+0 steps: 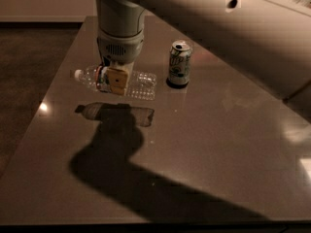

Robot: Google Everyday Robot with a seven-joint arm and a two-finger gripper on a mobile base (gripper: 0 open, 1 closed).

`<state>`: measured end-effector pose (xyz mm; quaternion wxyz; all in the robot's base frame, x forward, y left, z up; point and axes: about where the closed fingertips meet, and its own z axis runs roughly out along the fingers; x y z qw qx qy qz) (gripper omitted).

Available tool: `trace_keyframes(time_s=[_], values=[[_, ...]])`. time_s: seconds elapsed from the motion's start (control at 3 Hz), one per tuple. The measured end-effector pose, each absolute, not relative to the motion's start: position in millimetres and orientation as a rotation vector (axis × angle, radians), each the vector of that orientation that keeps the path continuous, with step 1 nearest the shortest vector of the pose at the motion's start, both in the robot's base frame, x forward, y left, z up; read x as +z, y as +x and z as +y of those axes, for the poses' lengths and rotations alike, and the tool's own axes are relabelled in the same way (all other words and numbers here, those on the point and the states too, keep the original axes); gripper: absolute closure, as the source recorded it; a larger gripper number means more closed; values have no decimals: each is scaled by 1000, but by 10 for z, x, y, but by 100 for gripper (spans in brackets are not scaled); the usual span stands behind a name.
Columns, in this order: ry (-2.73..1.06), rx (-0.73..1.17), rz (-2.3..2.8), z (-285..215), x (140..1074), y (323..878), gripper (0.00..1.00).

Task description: Move water bottle near pepsi can

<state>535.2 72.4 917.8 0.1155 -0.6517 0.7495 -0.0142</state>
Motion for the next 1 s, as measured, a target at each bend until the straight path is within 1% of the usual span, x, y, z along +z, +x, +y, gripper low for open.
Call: trace_keyframes(time_s=[0.67,1.0], values=[[-1865,-67,2238,935,8928,5933,100],[-1847,-63,2263,969,8792,6112,82]])
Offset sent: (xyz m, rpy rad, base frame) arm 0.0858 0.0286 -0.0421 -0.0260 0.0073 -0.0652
